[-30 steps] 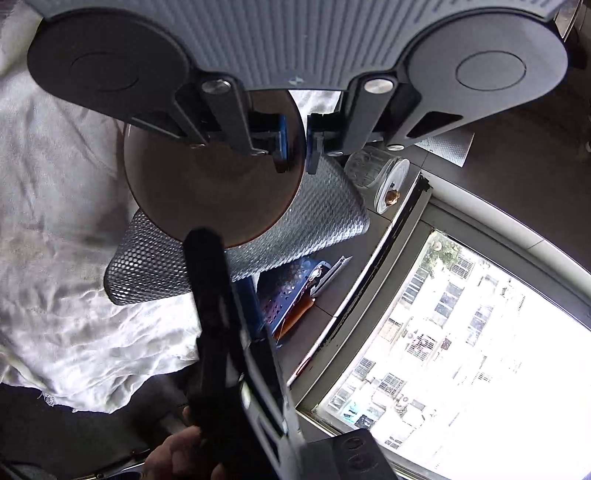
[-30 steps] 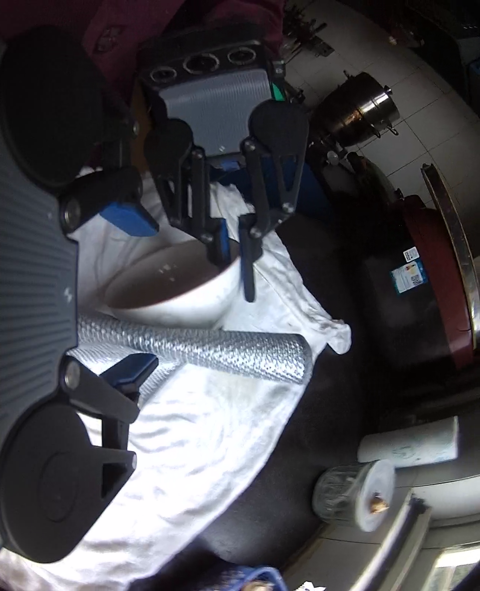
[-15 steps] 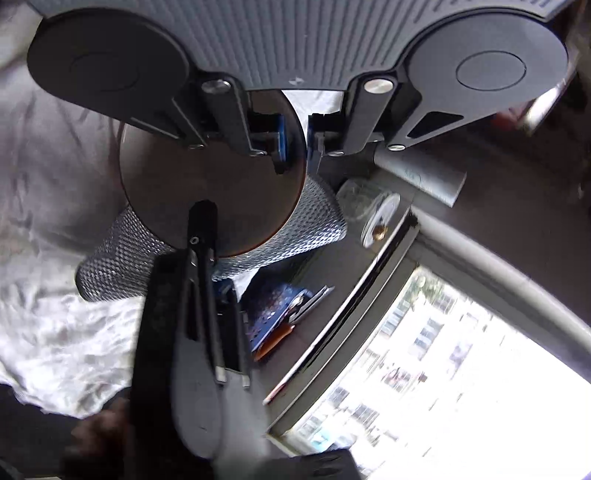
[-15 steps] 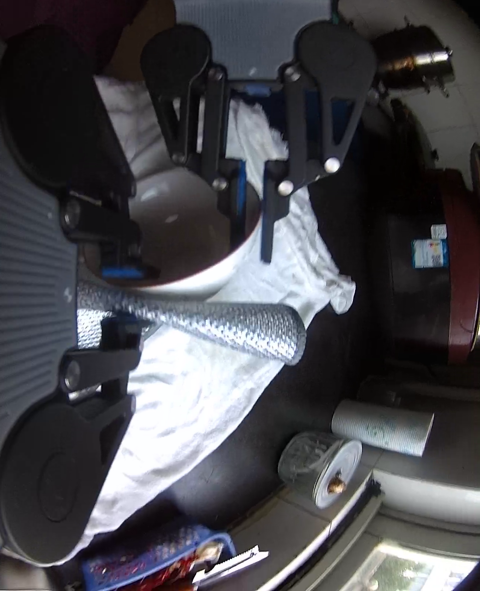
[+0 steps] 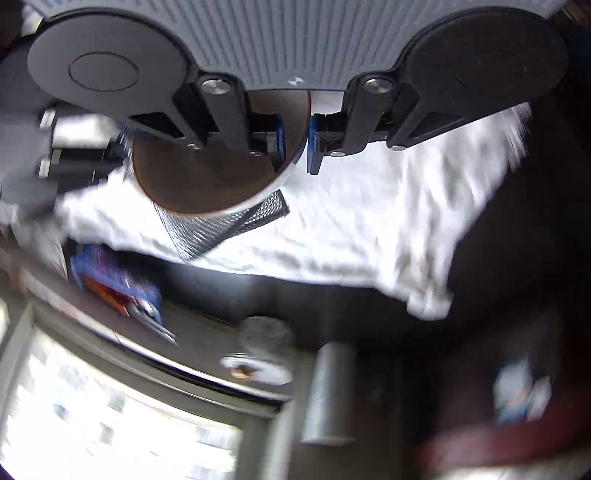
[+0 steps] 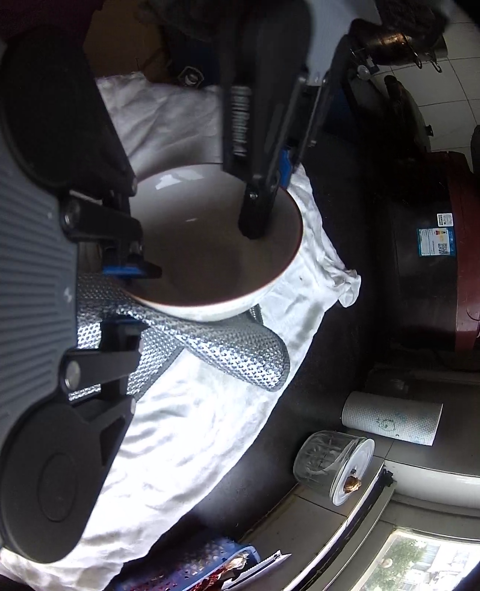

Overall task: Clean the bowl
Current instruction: 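Rub the mesh cloth over the bowl's outer wall with the right gripper while the left gripper holds it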

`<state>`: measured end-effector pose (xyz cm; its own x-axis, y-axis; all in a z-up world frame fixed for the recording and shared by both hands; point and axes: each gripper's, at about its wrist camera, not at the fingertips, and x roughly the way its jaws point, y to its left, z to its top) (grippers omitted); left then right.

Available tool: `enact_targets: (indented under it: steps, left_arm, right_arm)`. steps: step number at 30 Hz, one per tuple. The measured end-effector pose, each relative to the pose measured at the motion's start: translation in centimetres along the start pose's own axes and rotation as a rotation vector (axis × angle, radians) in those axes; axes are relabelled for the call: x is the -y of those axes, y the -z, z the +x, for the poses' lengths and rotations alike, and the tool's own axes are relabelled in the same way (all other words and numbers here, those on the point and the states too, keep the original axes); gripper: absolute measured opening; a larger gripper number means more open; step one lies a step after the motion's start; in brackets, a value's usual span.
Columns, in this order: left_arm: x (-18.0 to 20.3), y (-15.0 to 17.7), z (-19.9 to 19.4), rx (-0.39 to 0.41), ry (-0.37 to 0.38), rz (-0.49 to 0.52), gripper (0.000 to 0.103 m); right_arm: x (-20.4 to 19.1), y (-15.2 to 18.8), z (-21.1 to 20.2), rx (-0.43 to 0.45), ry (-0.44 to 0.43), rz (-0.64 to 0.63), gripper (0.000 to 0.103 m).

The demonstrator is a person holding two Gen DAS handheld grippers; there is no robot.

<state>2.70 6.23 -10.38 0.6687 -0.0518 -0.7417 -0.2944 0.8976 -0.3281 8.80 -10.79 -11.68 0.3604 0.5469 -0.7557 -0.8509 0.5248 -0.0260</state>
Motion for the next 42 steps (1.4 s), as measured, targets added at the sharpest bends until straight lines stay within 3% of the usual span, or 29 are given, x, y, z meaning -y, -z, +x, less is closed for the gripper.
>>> enact_targets:
  steps: [5, 6, 10, 14, 16, 17, 19, 21, 23, 24, 26, 29, 31, 35, 39, 42]
  left_arm:
    - [-4.4, 1.3, 1.1, -0.136, 0.092, -0.332, 0.011]
    - [-4.4, 1.2, 1.7, -0.145, 0.104, -0.350, 0.012]
    - [-6.5, 2.1, 3.6, -0.223, 0.211, -0.589, 0.013]
    - [-5.6, 1.8, 4.9, -0.264, 0.277, -0.593, 0.012]
    - [-4.1, 0.7, 4.9, -0.244, 0.246, -0.444, 0.012]
    - [-2.4, 0.1, 4.6, -0.226, 0.206, -0.281, 0.012]
    - [-0.1, -0.3, 4.0, -0.205, 0.139, -0.068, 0.013]
    - [3.0, -0.3, 2.9, -0.166, 0.029, 0.248, 0.014]
    - [5.2, 0.2, 2.0, -0.126, -0.036, 0.479, 0.014]
    - [6.7, 0.6, 1.1, -0.072, -0.086, 0.632, 0.014]
    - [8.1, 1.1, 0.2, -0.018, -0.118, 0.812, 0.014]
    - [9.1, 1.0, -0.4, -0.014, -0.105, 0.911, 0.011]
    - [8.5, 0.3, -0.1, -0.021, -0.088, 0.845, 0.008]
    - [5.5, -1.5, -0.1, -0.069, -0.005, 0.521, 0.008]
    - [3.0, -1.7, 0.2, -0.093, 0.029, 0.291, 0.010]
    - [-0.7, -1.6, 0.9, -0.147, 0.096, -0.031, 0.013]
  right_arm:
    - [-1.0, -0.1, -0.1, -0.005, 0.013, -0.043, 0.020]
    - [-1.1, 0.0, 0.0, -0.008, 0.017, -0.043, 0.020]
    - [-1.2, 0.1, -0.5, 0.005, 0.038, -0.050, 0.020]
    - [-0.7, -0.3, -1.2, 0.009, 0.107, -0.102, 0.019]
    - [-0.5, -0.2, -1.1, -0.009, 0.133, -0.138, 0.019]
    - [-0.5, -0.1, -1.0, -0.015, 0.138, -0.147, 0.019]
    - [-0.7, 0.2, -0.9, -0.027, 0.148, -0.178, 0.017]
    - [-1.0, 0.3, -1.0, -0.026, 0.164, -0.203, 0.017]
    - [-1.4, 0.2, -1.1, -0.028, 0.182, -0.229, 0.017]
    - [-1.6, 0.1, -1.1, -0.029, 0.190, -0.251, 0.016]
    - [-2.0, -0.1, -1.2, -0.029, 0.201, -0.294, 0.016]
    - [-2.2, -0.4, -1.4, -0.026, 0.200, -0.338, 0.015]
    - [-2.1, -0.6, -1.5, -0.029, 0.184, -0.329, 0.015]
    - [-0.9, -0.7, -1.3, -0.045, 0.119, -0.214, 0.016]
    - [-0.6, -0.5, -1.0, -0.044, 0.085, -0.143, 0.018]
    - [-0.6, -0.4, -0.7, -0.043, 0.061, -0.096, 0.020]
